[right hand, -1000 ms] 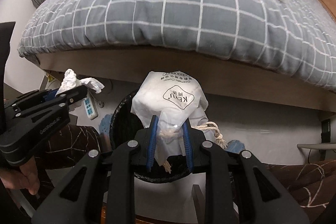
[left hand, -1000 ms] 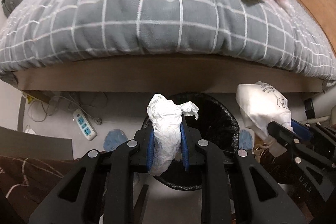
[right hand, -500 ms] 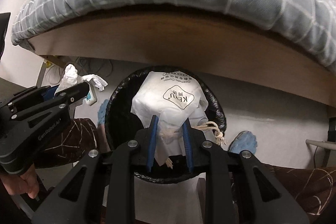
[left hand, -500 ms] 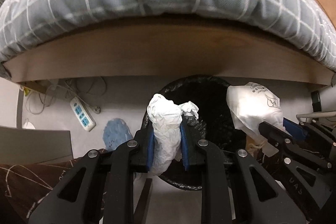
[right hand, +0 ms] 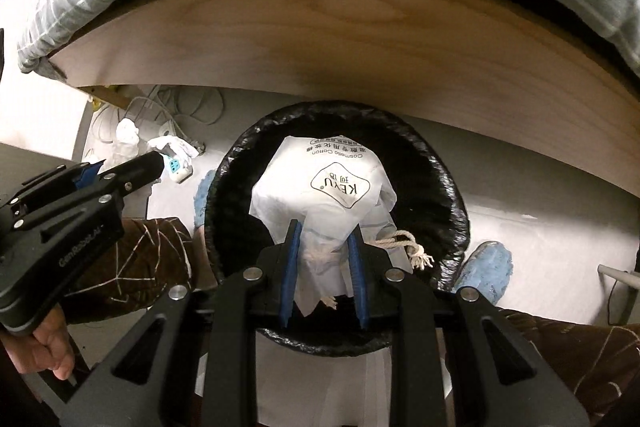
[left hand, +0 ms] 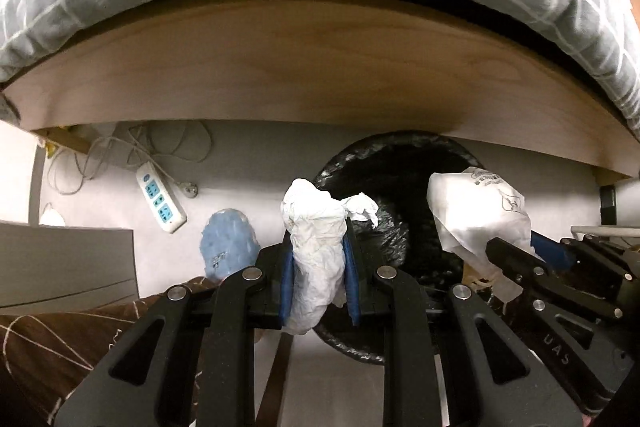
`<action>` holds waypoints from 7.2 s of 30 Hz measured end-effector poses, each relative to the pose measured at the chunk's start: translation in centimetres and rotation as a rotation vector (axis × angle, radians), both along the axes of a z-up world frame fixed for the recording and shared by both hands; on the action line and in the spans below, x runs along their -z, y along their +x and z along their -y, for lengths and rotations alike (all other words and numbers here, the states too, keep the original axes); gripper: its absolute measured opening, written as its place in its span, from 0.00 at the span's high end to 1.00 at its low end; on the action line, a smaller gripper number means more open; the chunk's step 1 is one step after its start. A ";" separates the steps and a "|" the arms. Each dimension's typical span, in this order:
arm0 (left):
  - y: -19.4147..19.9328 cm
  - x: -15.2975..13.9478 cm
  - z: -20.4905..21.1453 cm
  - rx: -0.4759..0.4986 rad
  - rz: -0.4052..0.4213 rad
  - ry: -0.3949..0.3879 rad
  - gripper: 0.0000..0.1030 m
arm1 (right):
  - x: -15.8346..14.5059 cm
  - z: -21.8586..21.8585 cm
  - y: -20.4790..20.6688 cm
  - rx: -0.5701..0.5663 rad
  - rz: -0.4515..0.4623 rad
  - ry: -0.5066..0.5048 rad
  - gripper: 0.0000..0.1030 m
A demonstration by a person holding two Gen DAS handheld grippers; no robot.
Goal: Collect trash
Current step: 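Open the right gripper over the bin while the left gripper releases the tissue, then raise both tools back toward the remaining items on the bed, then grasp the clear plastic bag with the right gripper while the left grasps the yellow wrapper, then lift the clear bag and yellow wrapper off the bed in both grippers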
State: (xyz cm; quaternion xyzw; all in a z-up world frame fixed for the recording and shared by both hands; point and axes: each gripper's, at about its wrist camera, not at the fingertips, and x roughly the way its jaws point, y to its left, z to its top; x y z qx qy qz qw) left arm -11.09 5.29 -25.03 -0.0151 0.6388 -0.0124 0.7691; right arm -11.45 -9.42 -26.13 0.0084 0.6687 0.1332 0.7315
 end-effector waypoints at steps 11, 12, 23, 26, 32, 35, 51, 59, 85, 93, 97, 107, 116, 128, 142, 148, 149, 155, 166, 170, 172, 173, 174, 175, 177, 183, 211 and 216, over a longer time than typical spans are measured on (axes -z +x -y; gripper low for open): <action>0.3 0.1 -0.7 -0.007 -0.007 -0.011 0.81 | 0.3 -0.4 0.0 -0.002 0.013 -0.013 0.59; 0.4 0.0 -0.7 -0.007 -0.008 -0.015 0.81 | 0.3 -0.2 0.0 0.002 0.018 -0.016 0.56; 1.4 -0.1 2.6 0.056 -0.008 -0.042 0.81 | -1.1 4.8 -0.5 0.099 0.089 -0.084 0.19; 1.5 -0.2 3.7 0.076 -0.008 -0.042 0.81 | -1.5 6.4 -0.6 0.134 0.114 -0.102 0.12; 1.7 -0.5 5.9 0.111 -0.004 -0.040 0.81 | -2.3 8.9 -0.7 0.181 0.140 -0.127 0.07; 1.6 -0.4 7.1 0.133 -0.005 -0.038 0.81 | -2.7 9.9 -0.7 0.197 0.149 -0.143 0.07; 1.6 -0.6 8.2 0.145 0.011 -0.004 0.47 | -3.0 11.3 -0.5 0.248 0.158 -0.161 0.07; 2.1 -3.2 7.7 0.133 0.090 0.013 0.23 | -4.7 11.1 -0.2 0.248 0.204 -0.159 0.07; 3.0 -15.1 7.0 0.119 0.427 0.018 0.06 | -16.4 12.0 0.9 0.263 0.551 -0.156 0.07; 4.6 -15.9 6.7 0.094 0.444 0.020 0.06 | -18.1 13.5 2.3 0.283 0.615 -0.166 0.07; 5.4 -16.6 6.7 0.086 0.457 0.005 0.06 | -18.6 13.8 3.3 0.282 0.634 -0.170 0.07; 8.5 -17.5 8.5 0.074 0.483 0.006 0.06 | -18.9 14.6 6.4 0.279 0.684 -0.214 0.07; 11.4 -17.5 10.6 0.082 0.482 -0.014 0.06 | -18.8 15.8 9.3 0.282 0.689 -0.220 0.07; 14.9 -16.9 13.5 0.095 0.435 -0.051 0.06 | -17.8 18.4 14.2 0.313 0.677 -0.250 0.10; 18.4 -15.3 15.4 0.094 0.390 -0.031 0.06 | -16.2 20.8 18.9 0.369 0.638 -0.269 0.16; 19.4 -14.6 15.3 0.069 0.369 -0.023 0.07 | -15.0 21.6 21.0 0.383 0.605 -0.273 0.20; 19.5 -14.5 15.3 0.065 0.368 -0.026 0.08 | -14.8 21.8 21.3 0.386 0.600 -0.271 0.20; 19.9 -13.5 15.2 0.061 0.345 -0.012 0.12 | -13.7 22.2 22.9 0.400 0.551 -0.247 0.31; 19.4 -13.0 15.0 0.079 0.342 -0.014 0.42 | -12.2 22.5 25.1 0.420 0.478 -0.228 0.50; 19.6 -13.0 14.7 0.080 0.343 -0.015 0.54 | -12.0 22.7 25.4 0.427 0.458 -0.222 0.53; 19.6 -13.1 14.6 0.084 0.348 -0.014 0.56 | -12.0 22.8 25.4 0.426 0.458 -0.222 0.54; 19.5 -13.1 14.6 0.087 0.351 -0.011 0.58 | -12.1 22.8 25.3 0.424 0.458 -0.223 0.54; 19.6 -13.2 14.6 0.087 0.354 -0.011 0.58 | -12.1 22.8 25.3 0.423 0.459 -0.223 0.54; 19.5 -13.3 14.6 0.085 0.357 -0.011 0.61 | -12.2 22.8 25.3 0.423 0.460 -0.221 0.54; 19.6 -13.5 14.5 0.085 0.361 -0.010 0.66 | -12.4 22.7 25.2 0.421 0.463 -0.221 0.54; 19.5 -14.3 14.1 0.102 0.374 -0.004 0.76 | -13.2 22.7 24.8 0.416 0.474 -0.220 0.54; 17.1 -20.4 11.0 0.154 0.504 -0.073 0.87 | -18.0 19.6 22.2 0.355 0.571 -0.199 0.54; 16.3 -21.5 10.4 0.158 0.523 -0.080 0.87 | -18.9 18.9 21.5 0.347 0.590 -0.185 0.54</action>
